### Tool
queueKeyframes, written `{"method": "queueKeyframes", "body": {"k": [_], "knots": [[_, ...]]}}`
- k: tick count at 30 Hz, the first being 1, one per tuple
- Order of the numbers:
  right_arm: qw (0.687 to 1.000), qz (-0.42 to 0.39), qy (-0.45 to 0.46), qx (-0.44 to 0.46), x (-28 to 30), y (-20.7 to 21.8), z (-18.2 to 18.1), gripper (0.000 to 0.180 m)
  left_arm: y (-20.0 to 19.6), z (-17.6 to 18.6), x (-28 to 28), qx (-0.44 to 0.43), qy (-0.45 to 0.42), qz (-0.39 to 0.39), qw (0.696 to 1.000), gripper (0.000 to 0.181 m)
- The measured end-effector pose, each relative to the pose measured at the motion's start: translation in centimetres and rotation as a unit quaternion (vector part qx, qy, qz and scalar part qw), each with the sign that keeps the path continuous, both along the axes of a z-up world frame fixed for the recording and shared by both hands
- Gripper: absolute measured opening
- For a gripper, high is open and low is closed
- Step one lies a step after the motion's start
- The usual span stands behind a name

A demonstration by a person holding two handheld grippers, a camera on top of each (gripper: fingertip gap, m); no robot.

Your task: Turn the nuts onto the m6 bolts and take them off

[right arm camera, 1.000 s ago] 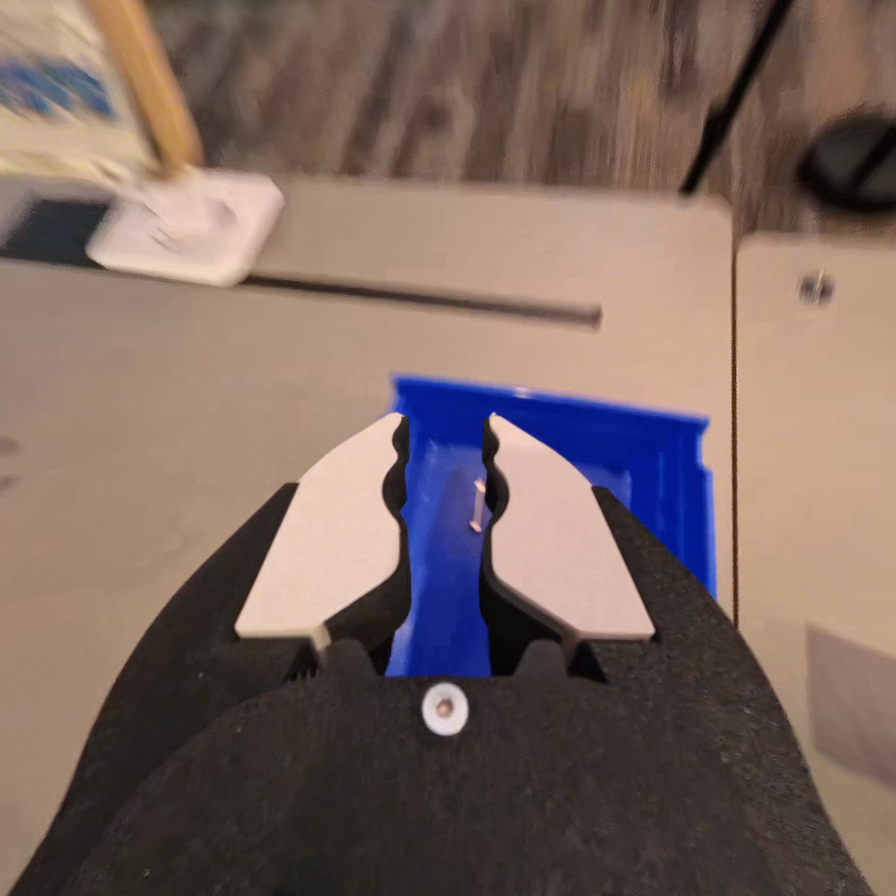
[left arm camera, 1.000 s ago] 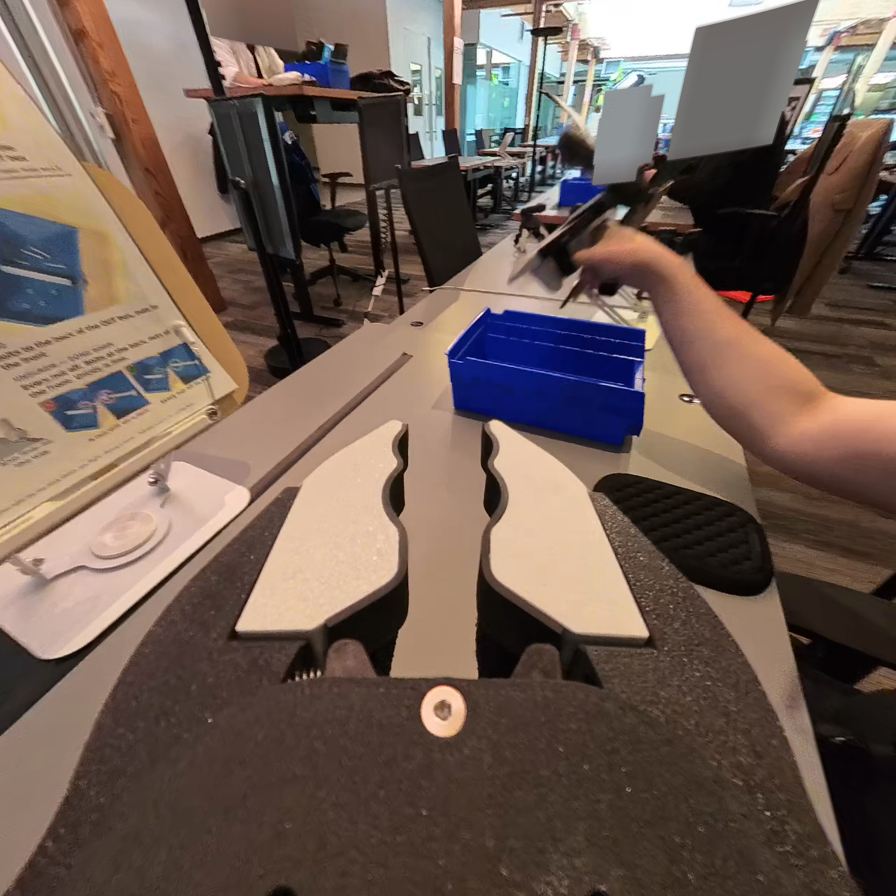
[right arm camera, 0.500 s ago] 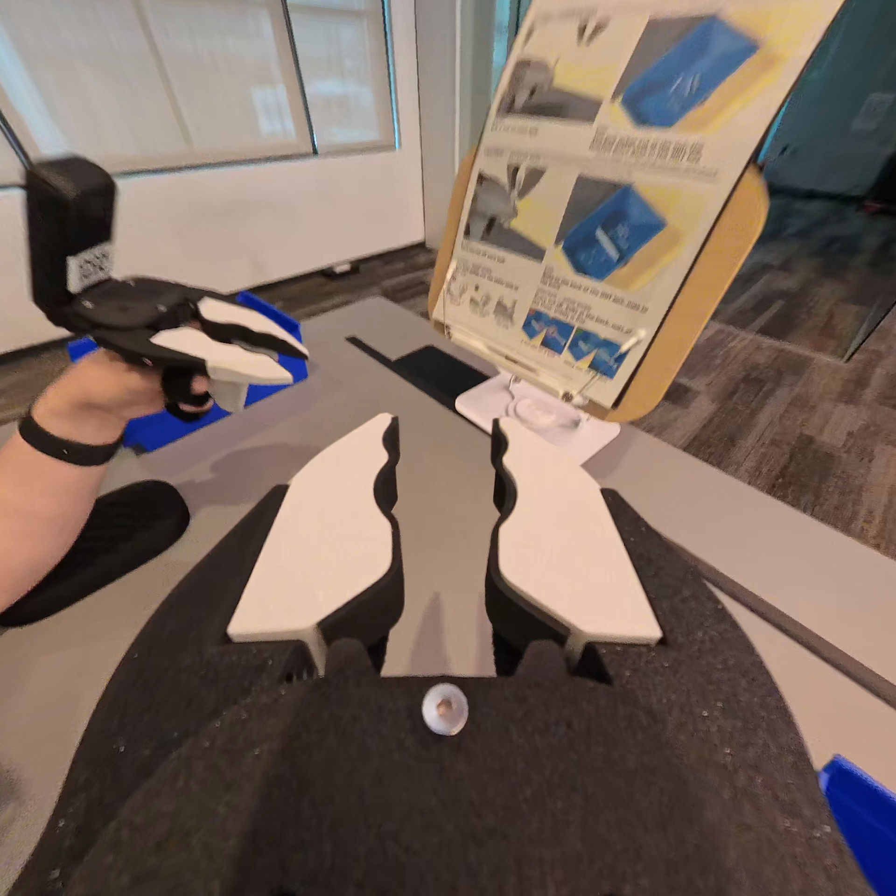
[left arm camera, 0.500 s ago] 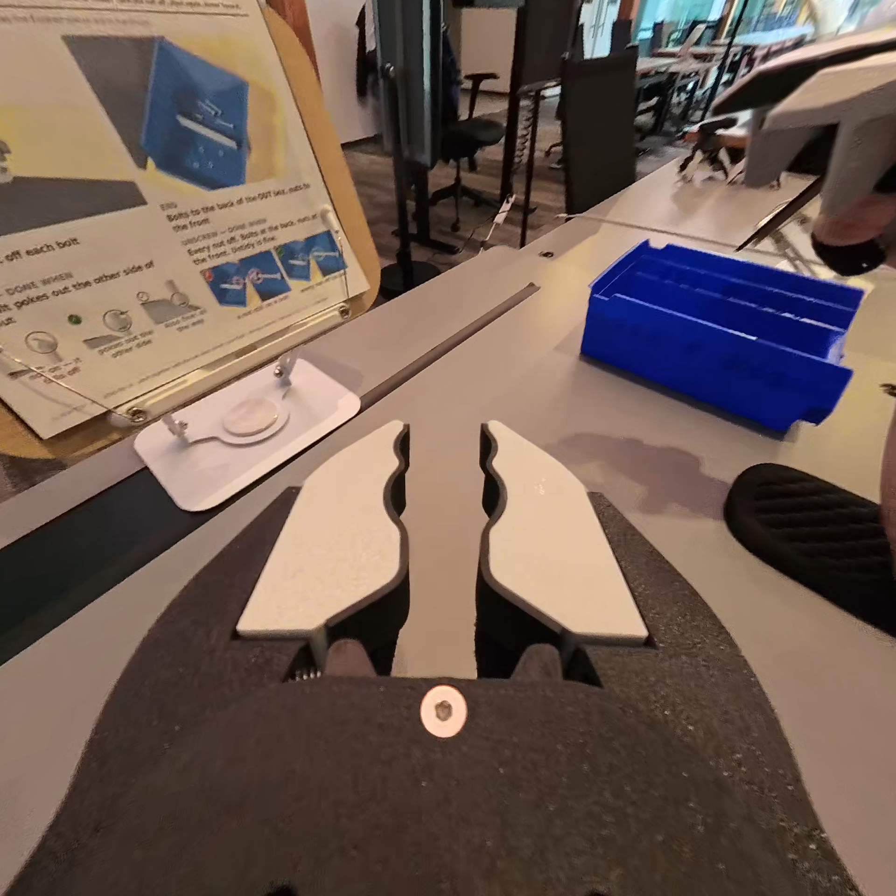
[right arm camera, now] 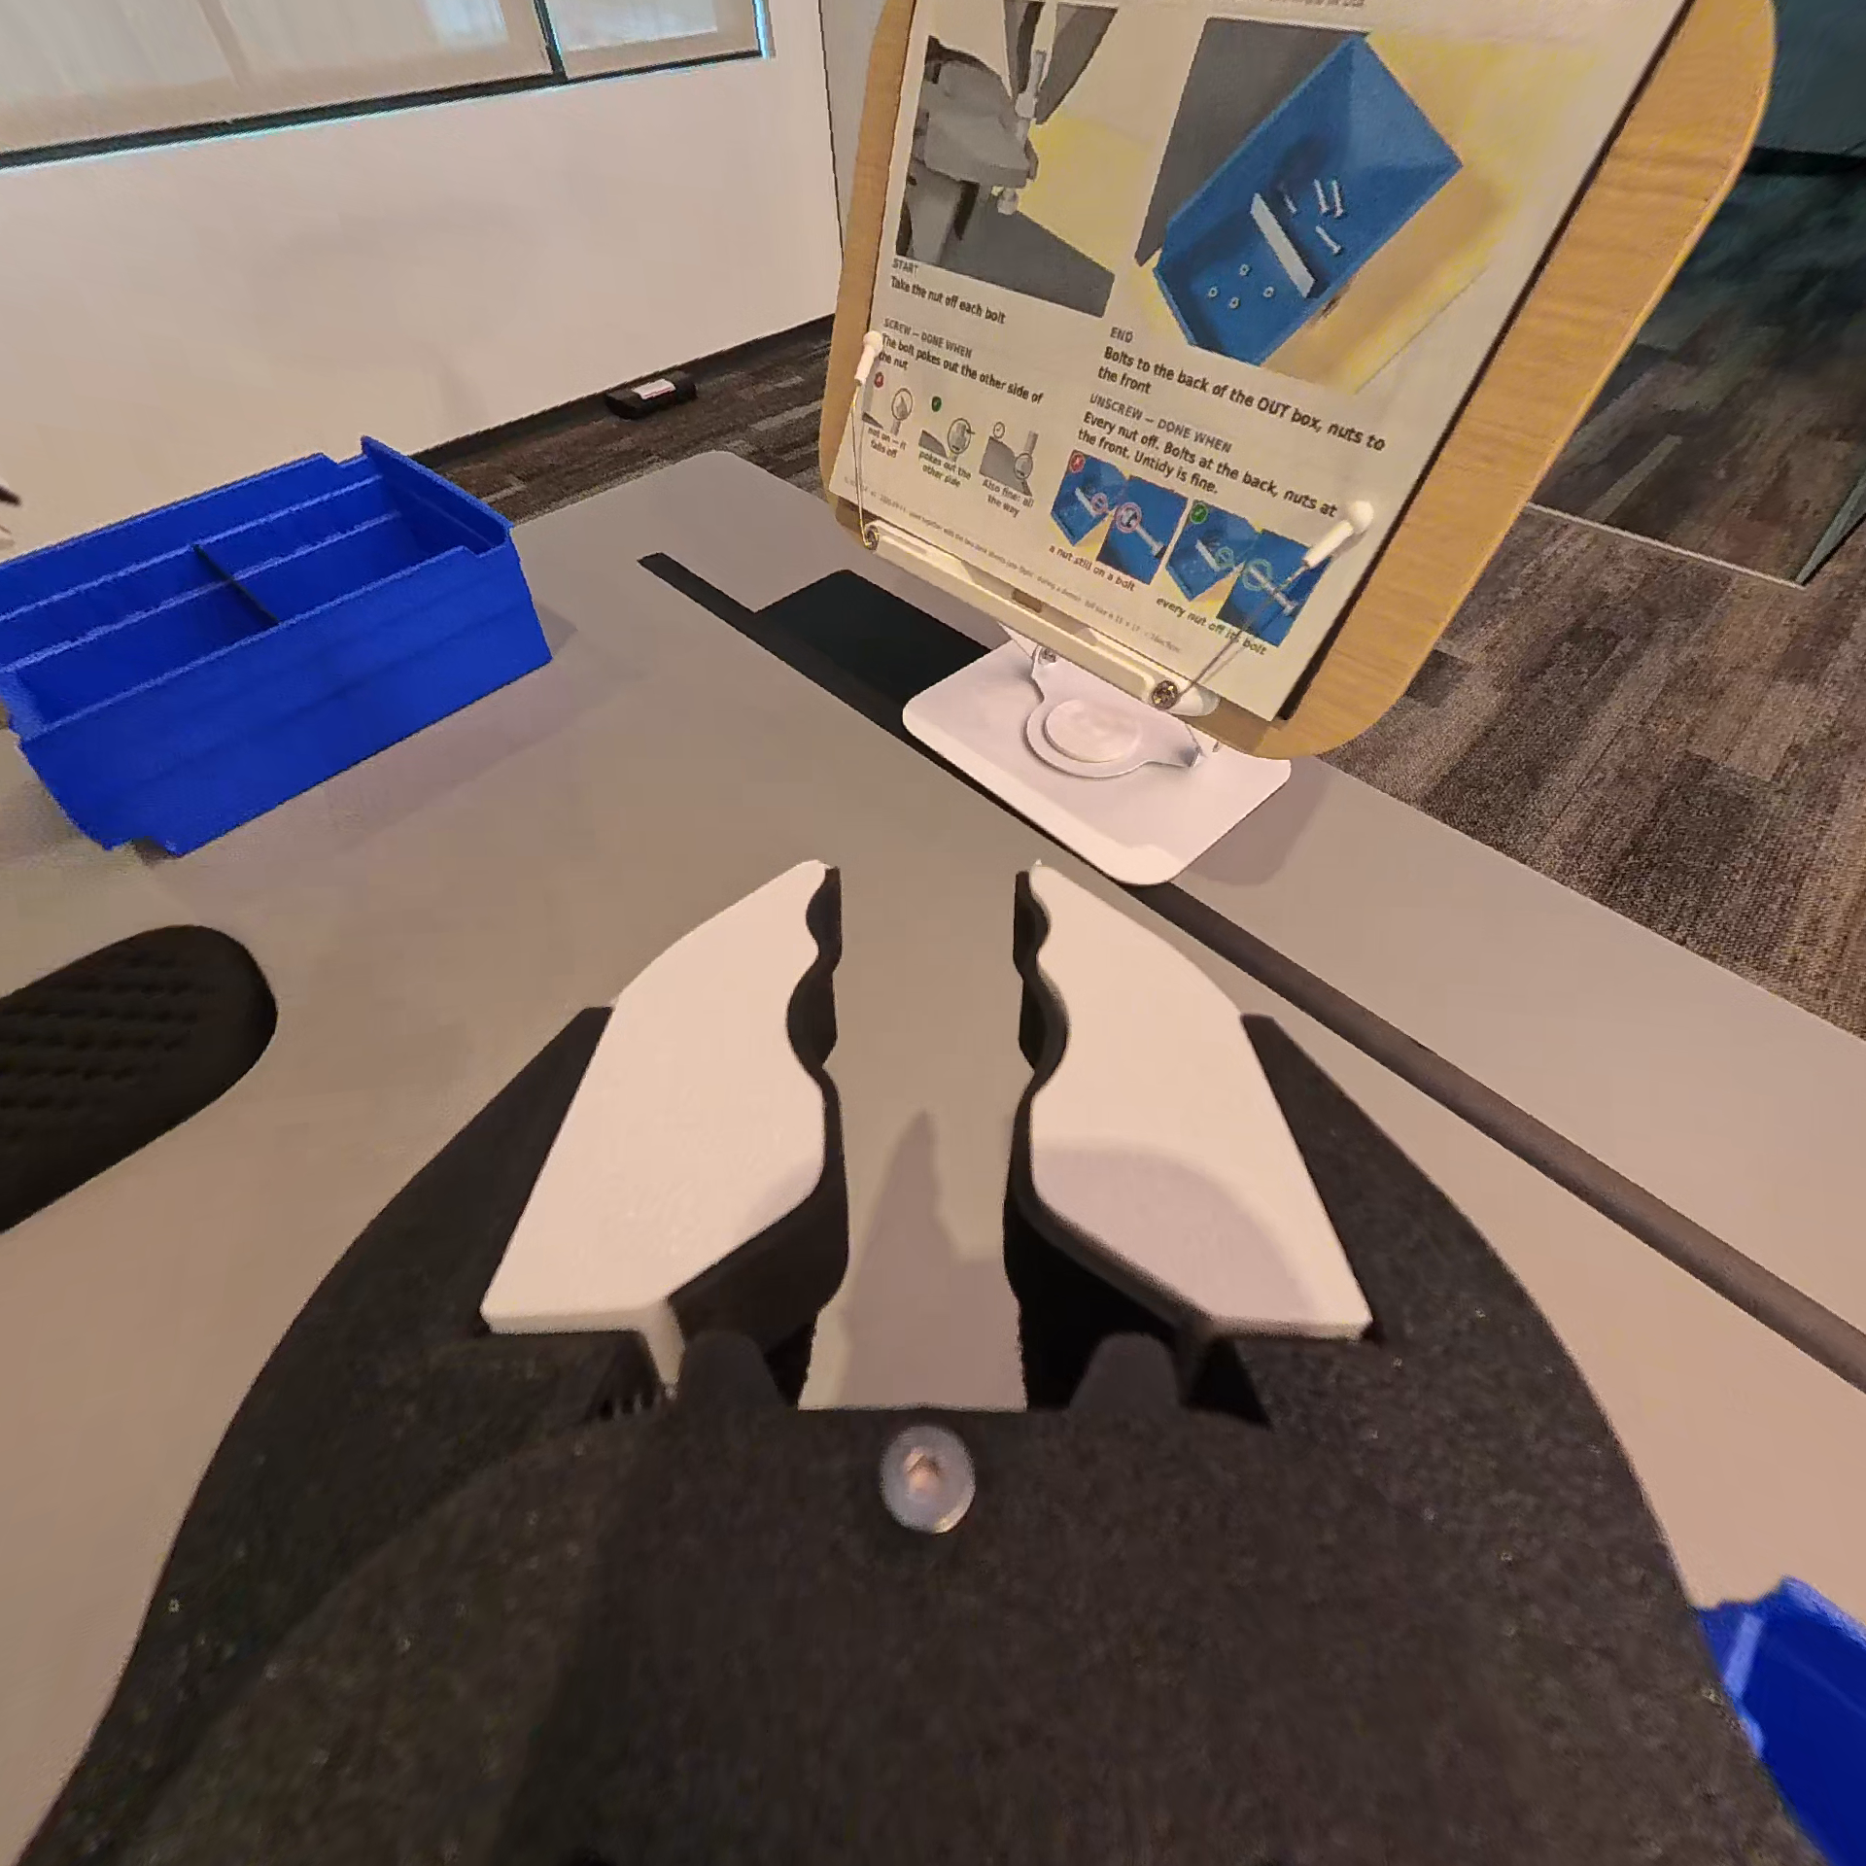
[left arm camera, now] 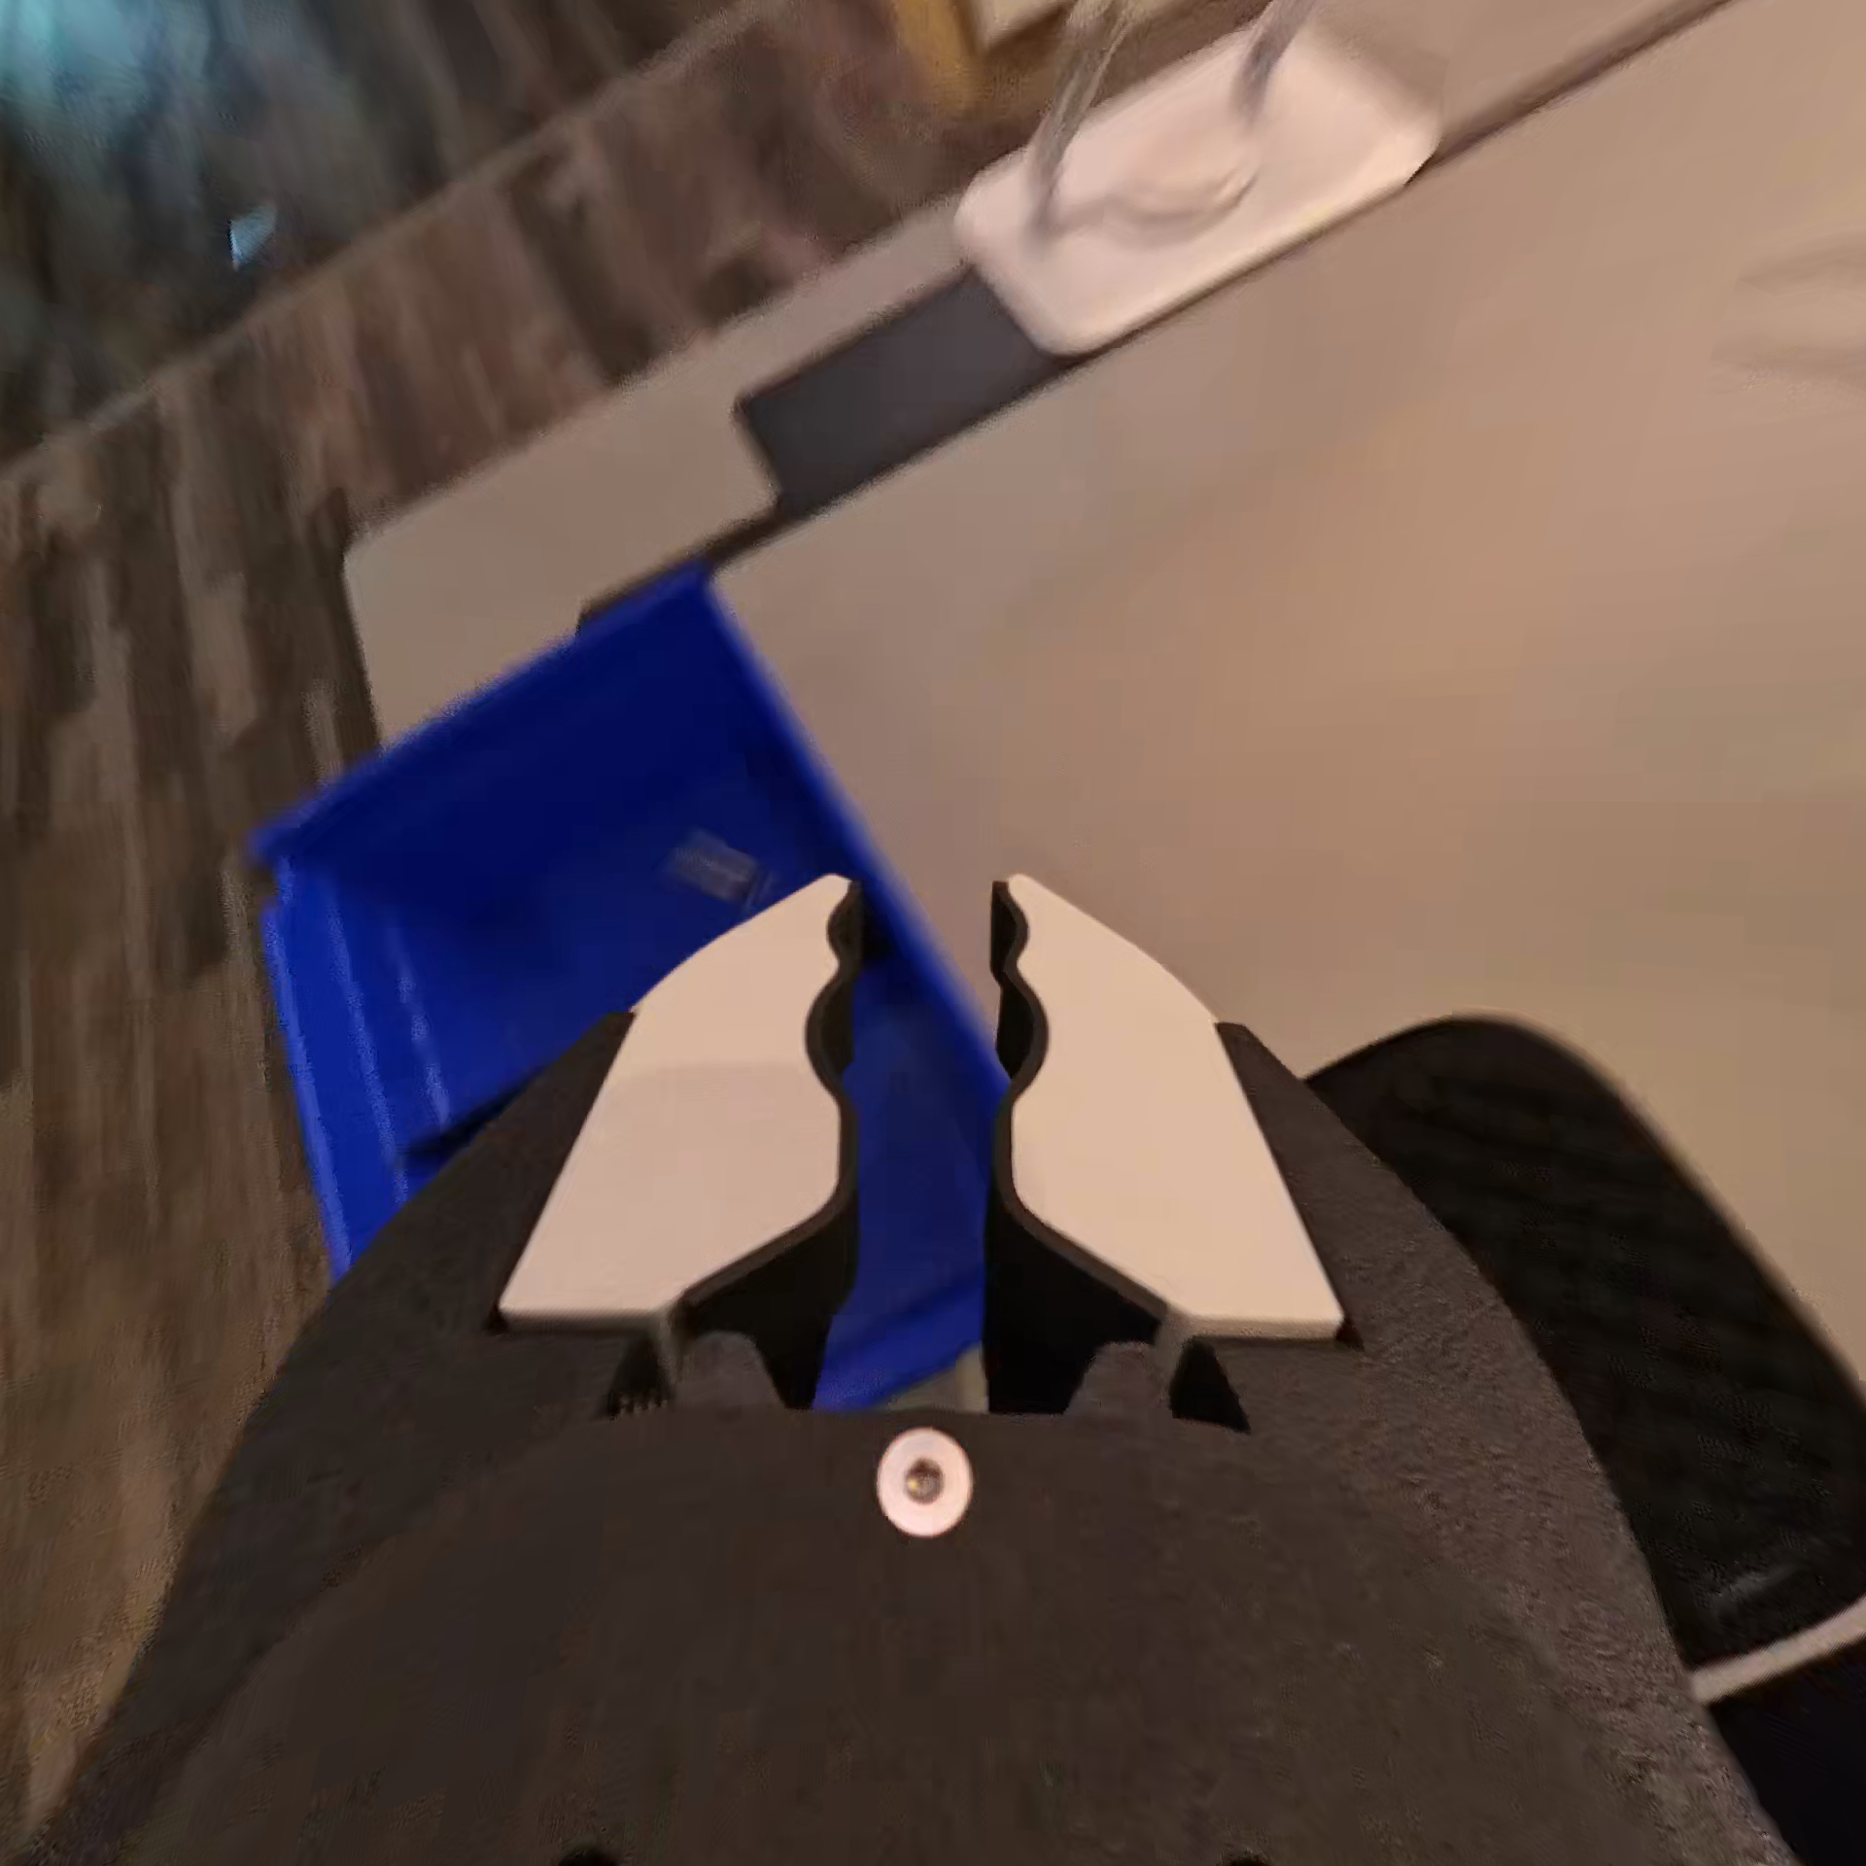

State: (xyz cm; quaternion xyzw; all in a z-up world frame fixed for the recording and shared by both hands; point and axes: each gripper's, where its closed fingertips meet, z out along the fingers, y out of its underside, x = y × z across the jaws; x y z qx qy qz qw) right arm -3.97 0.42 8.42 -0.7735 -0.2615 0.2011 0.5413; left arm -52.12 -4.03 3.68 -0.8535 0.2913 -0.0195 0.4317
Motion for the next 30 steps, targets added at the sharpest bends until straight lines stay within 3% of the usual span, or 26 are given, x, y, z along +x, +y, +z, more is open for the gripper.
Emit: {"method": "queueKeyframes", "body": {"k": [5, 11, 19, 23, 30], "knots": [[1.0, 0.003, -0.017, -0.012, -0.6, 0.2, -1.1, 0.031, 0.0, -9.1, -8.7, -0.146, 0.019, 0.091, 0.985, 0.017], [0.999, -0.005, -0.035, -0.015, -0.3, 0.0, -1.6, 0.031, 1.0, -14.8, -11.0, -0.249, 0.034, 0.11, 0.962, 0.017], [0.999, -0.005, -0.042, -0.02, -0.1, 0.0, -1.7, 0.031, 2.1, -16.4, -10.6, -0.274, 0.083, 0.009, 0.958, 0.017], [0.999, 0.0, -0.044, -0.023, -0.1, 0.0, -1.9, 0.03, 1.8, -17.3, -11.3, -0.297, 0.121, 0.009, 0.947, 0.018], [0.999, 0.002, -0.046, -0.028, 0.0, 0.1, -2.0, 0.03, 2.2, -17.7, -10.7, -0.305, 0.111, 0.012, 0.946, 0.02]]}}
